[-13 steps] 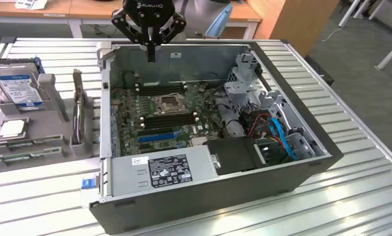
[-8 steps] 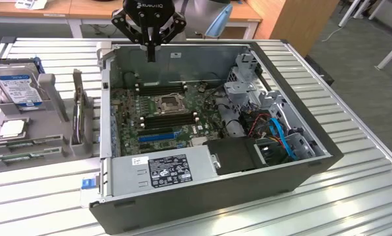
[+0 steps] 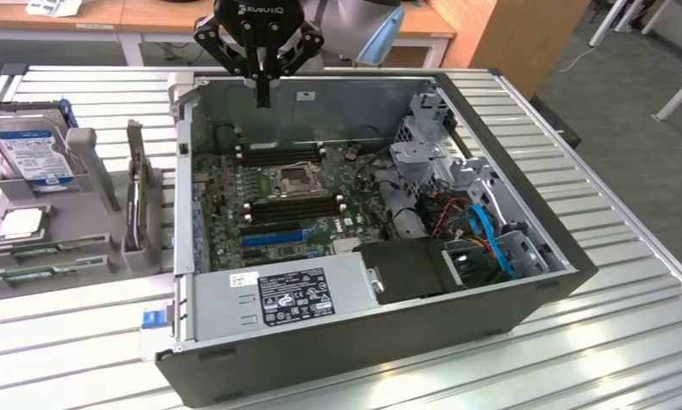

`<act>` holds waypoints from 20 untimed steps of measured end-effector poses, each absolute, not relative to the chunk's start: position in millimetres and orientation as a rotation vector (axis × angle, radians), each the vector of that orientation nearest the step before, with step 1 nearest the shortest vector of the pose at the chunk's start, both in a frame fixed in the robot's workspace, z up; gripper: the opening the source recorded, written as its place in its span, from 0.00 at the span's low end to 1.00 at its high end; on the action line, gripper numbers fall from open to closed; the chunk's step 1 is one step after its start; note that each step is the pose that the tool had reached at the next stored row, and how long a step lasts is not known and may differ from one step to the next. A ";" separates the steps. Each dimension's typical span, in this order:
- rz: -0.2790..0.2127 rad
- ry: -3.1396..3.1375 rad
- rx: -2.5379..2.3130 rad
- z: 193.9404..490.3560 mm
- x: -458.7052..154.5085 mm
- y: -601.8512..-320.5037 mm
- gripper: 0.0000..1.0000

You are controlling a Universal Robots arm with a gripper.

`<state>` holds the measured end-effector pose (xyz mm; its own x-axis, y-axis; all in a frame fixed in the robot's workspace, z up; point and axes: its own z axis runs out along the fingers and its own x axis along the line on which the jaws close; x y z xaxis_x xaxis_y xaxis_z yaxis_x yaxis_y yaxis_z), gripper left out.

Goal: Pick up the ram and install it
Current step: 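Reach for the ram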

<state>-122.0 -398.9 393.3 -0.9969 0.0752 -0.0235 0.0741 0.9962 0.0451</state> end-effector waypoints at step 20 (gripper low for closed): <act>0.069 3.114 0.117 393.3 -139.0 -398.9 0.10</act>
<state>-139.0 -398.9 393.3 -0.9969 0.0752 -0.0235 0.0741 0.9962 0.0451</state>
